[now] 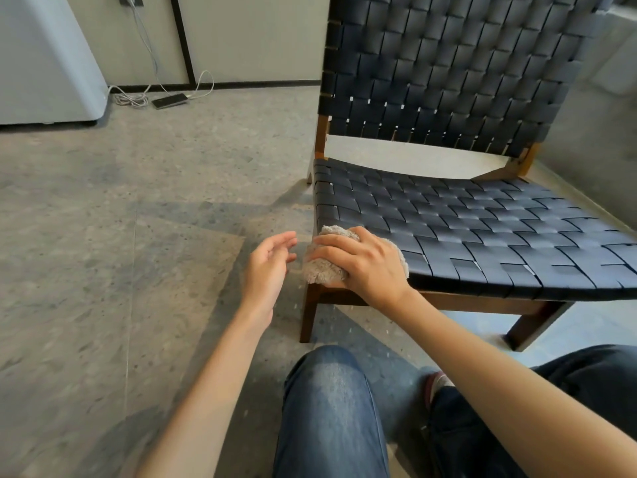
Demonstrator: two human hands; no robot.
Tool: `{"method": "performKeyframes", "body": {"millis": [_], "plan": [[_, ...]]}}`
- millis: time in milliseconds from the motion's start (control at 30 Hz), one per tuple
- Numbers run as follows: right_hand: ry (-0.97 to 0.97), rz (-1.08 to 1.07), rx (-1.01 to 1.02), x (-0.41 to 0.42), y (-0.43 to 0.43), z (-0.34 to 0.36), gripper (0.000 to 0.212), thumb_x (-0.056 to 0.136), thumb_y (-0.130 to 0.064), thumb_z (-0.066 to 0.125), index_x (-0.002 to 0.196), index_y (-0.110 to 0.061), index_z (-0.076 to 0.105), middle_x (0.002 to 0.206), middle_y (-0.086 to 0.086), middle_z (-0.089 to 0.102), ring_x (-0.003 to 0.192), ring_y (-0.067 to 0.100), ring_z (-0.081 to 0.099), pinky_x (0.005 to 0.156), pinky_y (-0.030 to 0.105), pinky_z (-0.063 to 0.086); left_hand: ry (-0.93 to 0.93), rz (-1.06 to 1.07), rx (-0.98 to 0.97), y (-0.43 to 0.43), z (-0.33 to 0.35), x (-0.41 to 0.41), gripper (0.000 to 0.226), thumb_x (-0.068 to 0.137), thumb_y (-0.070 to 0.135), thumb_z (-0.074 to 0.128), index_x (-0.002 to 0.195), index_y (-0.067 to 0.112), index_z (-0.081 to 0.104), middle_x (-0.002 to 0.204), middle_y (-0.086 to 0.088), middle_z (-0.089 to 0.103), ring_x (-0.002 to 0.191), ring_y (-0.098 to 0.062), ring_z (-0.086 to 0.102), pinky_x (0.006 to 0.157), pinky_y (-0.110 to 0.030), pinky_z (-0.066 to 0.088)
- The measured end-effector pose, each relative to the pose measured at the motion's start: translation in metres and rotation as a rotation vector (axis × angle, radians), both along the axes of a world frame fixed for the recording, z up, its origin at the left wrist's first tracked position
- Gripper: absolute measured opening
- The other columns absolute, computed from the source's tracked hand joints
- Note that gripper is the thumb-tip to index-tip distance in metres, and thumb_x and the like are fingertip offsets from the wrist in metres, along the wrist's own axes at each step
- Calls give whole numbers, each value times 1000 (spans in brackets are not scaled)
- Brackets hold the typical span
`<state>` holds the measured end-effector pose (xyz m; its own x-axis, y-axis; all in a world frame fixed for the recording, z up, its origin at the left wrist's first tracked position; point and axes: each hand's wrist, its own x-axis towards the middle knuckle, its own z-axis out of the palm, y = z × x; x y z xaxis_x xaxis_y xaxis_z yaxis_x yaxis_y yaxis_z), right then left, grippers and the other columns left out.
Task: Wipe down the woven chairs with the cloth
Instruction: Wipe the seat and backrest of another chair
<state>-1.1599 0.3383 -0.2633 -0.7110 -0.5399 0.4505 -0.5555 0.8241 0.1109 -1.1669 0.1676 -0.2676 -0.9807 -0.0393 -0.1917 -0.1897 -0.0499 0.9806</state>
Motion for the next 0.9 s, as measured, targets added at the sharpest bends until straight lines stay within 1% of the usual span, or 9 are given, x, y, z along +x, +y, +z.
{"method": "performKeyframes", "body": {"millis": [100, 200, 300, 367, 433, 633, 767, 833, 900], "plan": [[-16, -51, -6, 4, 4, -2, 48, 78, -38, 76, 121, -21, 66, 128, 3, 61, 93, 30, 61, 65, 36, 52, 103, -1, -69, 13, 9, -6, 32, 99, 4, 36, 113, 22, 58, 118, 3, 60, 107, -8, 56, 95, -25, 45], [-50, -143, 38, 9, 7, -5, 63, 83, -53, 65, 134, -16, 56, 136, 9, 54, 105, 34, 58, 80, 42, 52, 225, -33, -179, 32, 17, -14, 33, 100, 8, 36, 123, 21, 56, 126, 5, 57, 115, -6, 51, 94, -20, 41], [-94, -241, 103, 13, 11, -2, 68, 84, -53, 51, 138, -13, 50, 138, 11, 51, 103, 36, 56, 79, 46, 54, 304, -141, -294, 54, 19, -21, 33, 102, 13, 33, 128, 20, 52, 134, 2, 53, 123, -10, 48, 95, -18, 38], [-126, -315, 108, 16, 19, -3, 68, 83, -49, 59, 140, -13, 45, 139, 11, 49, 101, 37, 54, 78, 49, 51, 296, -213, -359, 68, 19, -24, 34, 103, 16, 31, 132, 20, 49, 137, 0, 50, 126, -13, 45, 96, -18, 34], [-155, -366, 100, 21, 31, -2, 72, 82, -47, 67, 143, -19, 42, 140, 9, 47, 102, 37, 52, 80, 49, 48, 286, -202, -438, 75, 18, -24, 35, 103, 19, 30, 134, 21, 46, 140, 0, 47, 128, -15, 42, 101, -23, 34], [-238, -424, 173, 34, 81, 3, 81, 79, -61, 64, 147, -29, 35, 146, 4, 39, 113, 32, 46, 89, 47, 43, 418, -245, -730, 89, 17, -14, 38, 102, 24, 35, 139, 21, 41, 142, 1, 46, 129, -18, 44, 107, -42, 38], [-282, -502, 204, 45, 122, 5, 85, 76, -64, 61, 148, -30, 31, 148, 4, 36, 116, 31, 43, 92, 47, 40, 505, -294, -806, 105, 13, -1, 38, 100, 24, 41, 138, 21, 44, 142, -1, 46, 126, -18, 48, 106, -43, 40], [-302, -553, 194, 54, 149, 5, 85, 73, -66, 52, 147, -29, 34, 146, 6, 39, 114, 33, 44, 90, 48, 41, 519, -349, -823, 122, 10, 4, 38, 100, 26, 42, 138, 21, 44, 142, 0, 46, 127, -18, 47, 109, -42, 37], [-303, -603, 169, 64, 180, 4, 87, 69, -69, 47, 145, -27, 39, 142, 9, 42, 112, 35, 45, 88, 49, 41, 524, -411, -871, 145, 7, 7, 38, 100, 27, 41, 138, 23, 44, 142, 1, 45, 129, -18, 44, 115, -48, 24]]}}
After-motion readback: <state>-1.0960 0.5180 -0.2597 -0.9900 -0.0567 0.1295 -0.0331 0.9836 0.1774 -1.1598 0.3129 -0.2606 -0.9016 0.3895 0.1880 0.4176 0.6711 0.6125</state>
